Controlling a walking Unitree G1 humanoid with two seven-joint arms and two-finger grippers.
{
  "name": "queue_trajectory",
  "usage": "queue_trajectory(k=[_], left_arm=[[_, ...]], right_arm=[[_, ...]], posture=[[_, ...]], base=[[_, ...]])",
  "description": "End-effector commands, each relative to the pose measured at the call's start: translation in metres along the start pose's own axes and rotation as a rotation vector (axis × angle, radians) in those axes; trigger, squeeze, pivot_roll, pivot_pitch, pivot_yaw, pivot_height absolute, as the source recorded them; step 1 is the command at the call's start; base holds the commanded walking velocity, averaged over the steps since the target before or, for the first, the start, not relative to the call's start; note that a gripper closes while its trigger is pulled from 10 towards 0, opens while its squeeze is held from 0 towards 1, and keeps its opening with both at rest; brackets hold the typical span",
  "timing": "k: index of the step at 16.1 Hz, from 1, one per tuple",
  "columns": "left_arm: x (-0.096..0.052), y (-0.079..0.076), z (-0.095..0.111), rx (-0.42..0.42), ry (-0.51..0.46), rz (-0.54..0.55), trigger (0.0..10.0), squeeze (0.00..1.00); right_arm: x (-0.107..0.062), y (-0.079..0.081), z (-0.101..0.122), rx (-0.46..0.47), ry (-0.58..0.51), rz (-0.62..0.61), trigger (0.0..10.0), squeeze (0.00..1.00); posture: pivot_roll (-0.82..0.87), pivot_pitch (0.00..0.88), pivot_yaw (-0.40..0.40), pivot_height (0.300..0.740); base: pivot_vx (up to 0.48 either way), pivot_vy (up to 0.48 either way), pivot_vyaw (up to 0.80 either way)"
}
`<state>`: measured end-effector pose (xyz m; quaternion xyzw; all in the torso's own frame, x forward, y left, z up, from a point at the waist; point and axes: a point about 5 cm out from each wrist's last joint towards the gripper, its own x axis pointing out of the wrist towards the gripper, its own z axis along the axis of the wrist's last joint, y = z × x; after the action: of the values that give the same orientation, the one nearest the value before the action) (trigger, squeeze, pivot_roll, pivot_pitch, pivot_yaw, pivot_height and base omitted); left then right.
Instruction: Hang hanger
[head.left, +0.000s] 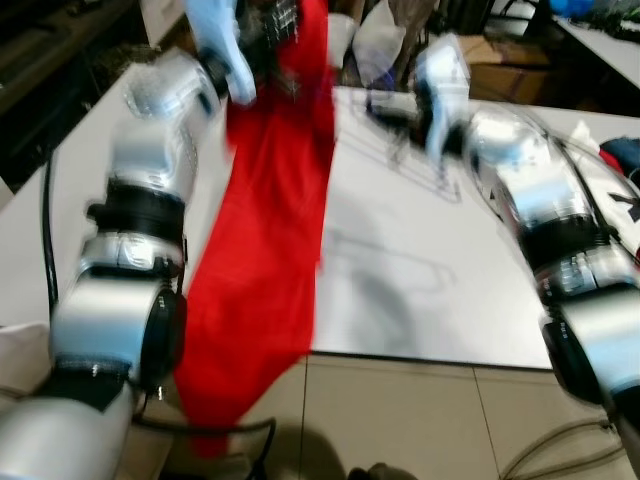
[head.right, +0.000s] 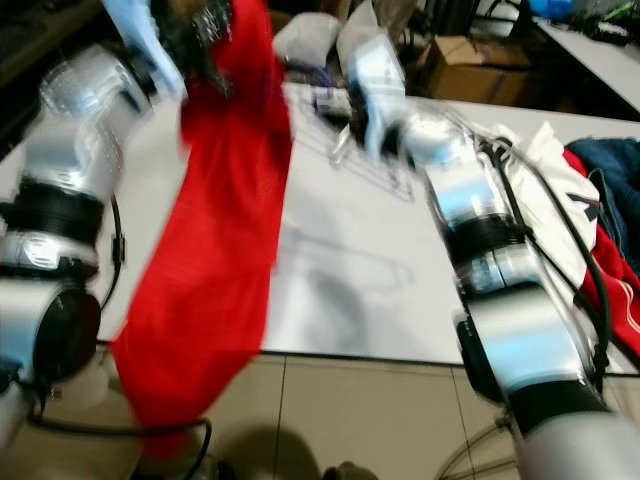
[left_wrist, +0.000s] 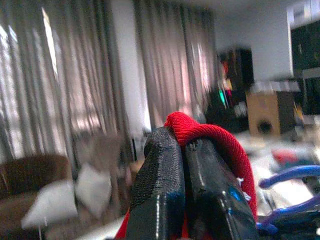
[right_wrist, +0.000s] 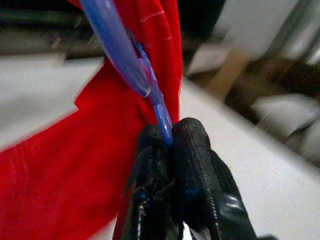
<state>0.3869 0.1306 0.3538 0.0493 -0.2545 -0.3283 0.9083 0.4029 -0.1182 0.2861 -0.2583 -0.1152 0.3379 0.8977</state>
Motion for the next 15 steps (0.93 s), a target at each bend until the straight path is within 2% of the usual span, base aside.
queue_trajectory(k=[1, 2, 3, 5, 6, 7, 8, 9, 11, 12, 14, 15], left_arm=[[0.003, 0.010, 0.039, 0.030, -0.160, 0.039, 10.0, 0.00], [0.002, 0.015, 0.052, 0.036, -0.215, 0.061, 10.0, 0.00], [0.000, 0.018, 0.054, 0.051, -0.222, 0.069, 10.0, 0.00], [-0.009, 0.027, 0.046, 0.073, -0.181, 0.111, 10.0, 0.00], [-0.012, 0.028, 0.038, 0.071, -0.157, 0.124, 10.0, 0.00], [-0.013, 0.027, 0.034, 0.067, -0.147, 0.129, 10.0, 0.00], [-0.016, 0.024, 0.020, 0.089, -0.091, 0.134, 10.0, 0.00], [-0.027, 0.021, -0.016, 0.125, 0.064, 0.167, 10.0, 0.00], [-0.037, 0.020, -0.041, 0.127, 0.176, 0.204, 10.0, 0.00], [-0.049, 0.017, -0.066, 0.152, 0.293, 0.220, 10.0, 0.00], [-0.067, 0.009, -0.101, 0.177, 0.443, 0.207, 10.0, 0.00], [-0.079, 0.005, -0.120, 0.199, 0.529, 0.202, 10.0, 0.00]], right_arm=[[-0.003, -0.028, 0.027, 0.007, -0.142, -0.177, 10.0, 0.00], [-0.003, -0.035, 0.041, 0.026, -0.219, -0.193, 10.0, 0.00], [-0.002, -0.035, 0.045, 0.019, -0.243, -0.193, 10.0, 0.00], [0.003, -0.015, 0.033, -0.002, -0.250, -0.090, 10.0, 0.00], [0.003, -0.005, 0.021, -0.018, -0.231, -0.048, 10.0, 0.00], [0.003, -0.001, 0.016, -0.012, -0.226, -0.034, 10.0, 0.00], [0.000, 0.013, 0.001, 0.008, -0.215, 0.041, 10.0, 0.00], [-0.011, 0.037, -0.024, 0.044, -0.192, 0.176, 10.0, 0.00], [-0.020, 0.050, -0.039, 0.057, -0.173, 0.251, 10.0, 0.00], [-0.032, 0.064, -0.053, 0.064, -0.149, 0.326, 10.0, 0.00], [-0.054, 0.084, -0.069, 0.062, -0.110, 0.441, 10.0, 0.00], [-0.072, 0.092, -0.074, 0.055, -0.080, 0.513, 10.0, 0.00]], posture=[[-0.09, 0.000, -0.075, 0.740], [-0.09, 0.000, -0.075, 0.740], [-0.09, 0.000, -0.075, 0.740], [-0.09, 0.000, -0.075, 0.740], [-0.08, 0.000, -0.078, 0.740], [-0.08, 0.000, -0.078, 0.740], [-0.09, 0.000, -0.073, 0.740], [-0.10, 0.000, -0.057, 0.740], [-0.10, 0.000, -0.051, 0.740], [-0.10, 0.000, -0.047, 0.740], [-0.11, 0.000, -0.040, 0.740], [-0.11, 0.000, -0.040, 0.740]], base=[[0.000, 0.000, 0.00], [0.000, 0.000, 0.00], [0.000, 0.000, 0.00], [0.000, 0.000, 0.00], [0.000, 0.000, 0.00], [0.000, 0.000, 0.00], [0.000, 0.000, 0.00], [0.000, 0.000, 0.00], [0.000, 0.000, 0.00], [0.000, 0.000, 0.00], [0.000, 0.000, 0.00], [0.000, 0.000, 0.00]])
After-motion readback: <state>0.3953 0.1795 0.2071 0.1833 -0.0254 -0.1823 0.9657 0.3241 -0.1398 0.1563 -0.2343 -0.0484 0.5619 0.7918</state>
